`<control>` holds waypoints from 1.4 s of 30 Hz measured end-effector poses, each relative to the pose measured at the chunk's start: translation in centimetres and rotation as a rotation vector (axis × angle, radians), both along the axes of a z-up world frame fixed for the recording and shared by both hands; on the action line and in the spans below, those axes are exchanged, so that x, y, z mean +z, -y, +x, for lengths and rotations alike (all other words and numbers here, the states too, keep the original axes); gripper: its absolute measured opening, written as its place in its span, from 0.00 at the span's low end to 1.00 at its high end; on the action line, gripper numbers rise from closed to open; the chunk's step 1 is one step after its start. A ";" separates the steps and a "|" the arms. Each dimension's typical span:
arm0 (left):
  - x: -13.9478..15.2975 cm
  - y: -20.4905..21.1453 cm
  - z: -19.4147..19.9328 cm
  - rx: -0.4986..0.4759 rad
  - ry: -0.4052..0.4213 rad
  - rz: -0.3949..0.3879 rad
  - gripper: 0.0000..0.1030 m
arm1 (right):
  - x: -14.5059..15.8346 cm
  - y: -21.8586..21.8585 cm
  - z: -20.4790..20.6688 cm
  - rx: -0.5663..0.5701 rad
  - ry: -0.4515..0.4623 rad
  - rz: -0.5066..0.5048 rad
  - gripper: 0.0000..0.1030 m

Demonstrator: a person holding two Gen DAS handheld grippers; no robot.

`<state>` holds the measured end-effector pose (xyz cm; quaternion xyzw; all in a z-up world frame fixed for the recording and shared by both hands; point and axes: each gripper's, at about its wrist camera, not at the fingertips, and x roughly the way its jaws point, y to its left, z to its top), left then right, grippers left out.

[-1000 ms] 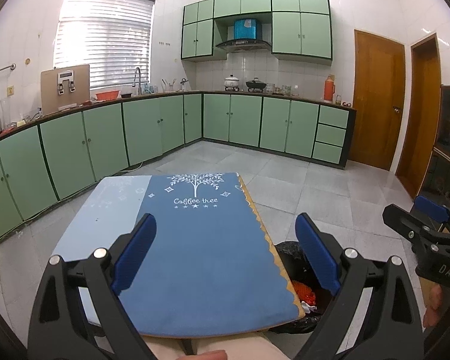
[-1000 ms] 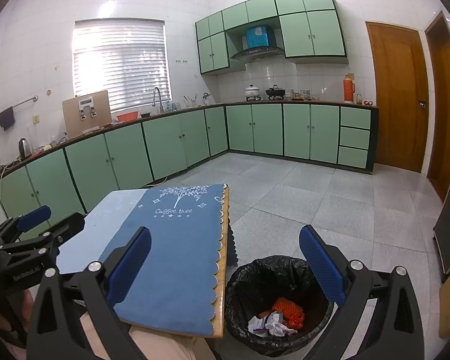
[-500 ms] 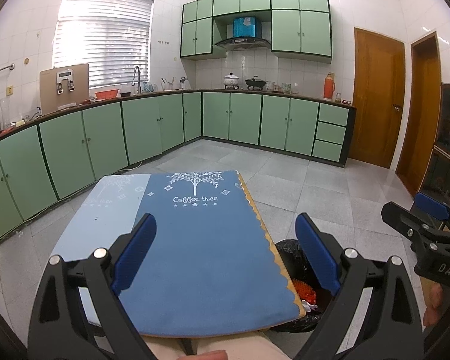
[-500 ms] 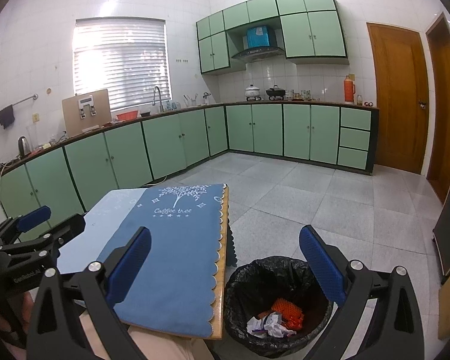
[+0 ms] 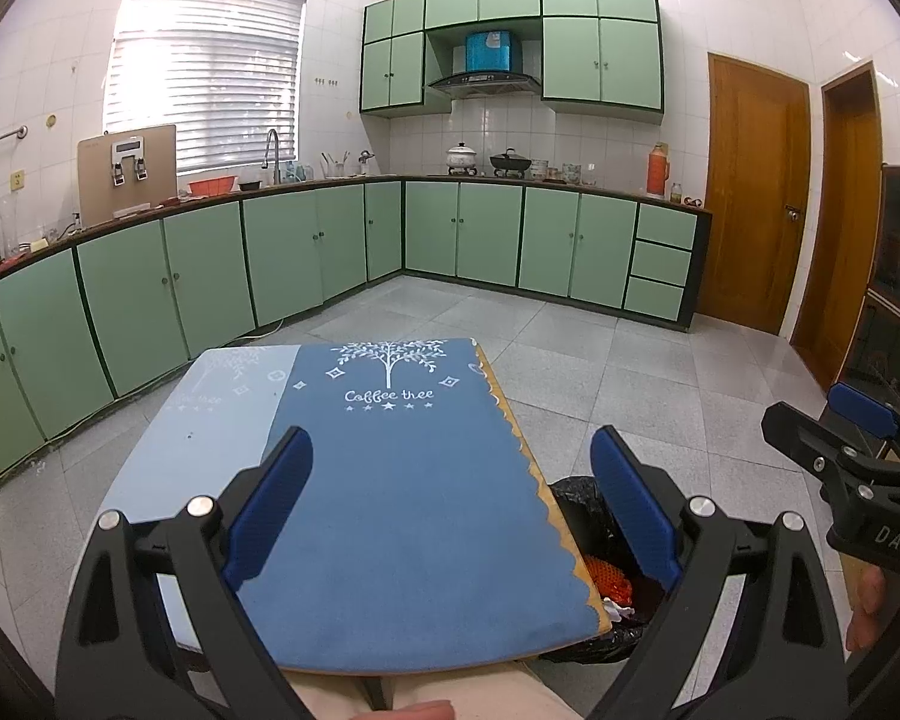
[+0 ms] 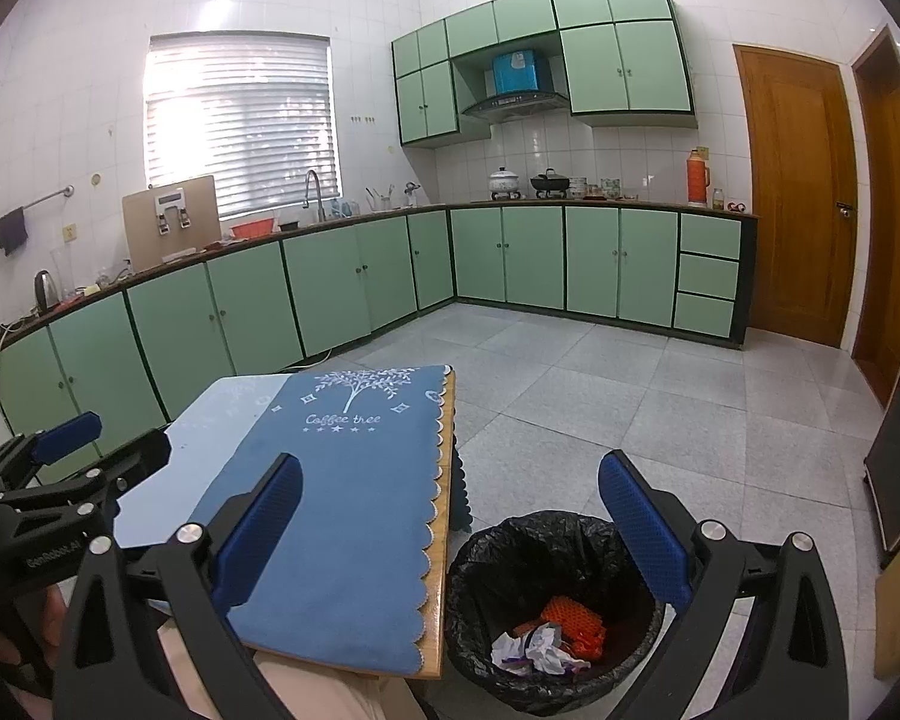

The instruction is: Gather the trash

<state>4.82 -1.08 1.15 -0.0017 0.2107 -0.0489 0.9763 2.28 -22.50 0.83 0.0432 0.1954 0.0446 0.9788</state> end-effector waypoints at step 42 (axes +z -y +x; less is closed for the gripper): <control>-0.5 -0.4 0.2 0.000 -0.008 -0.003 0.88 | -0.2 -0.1 0.1 -0.001 -0.004 0.001 0.94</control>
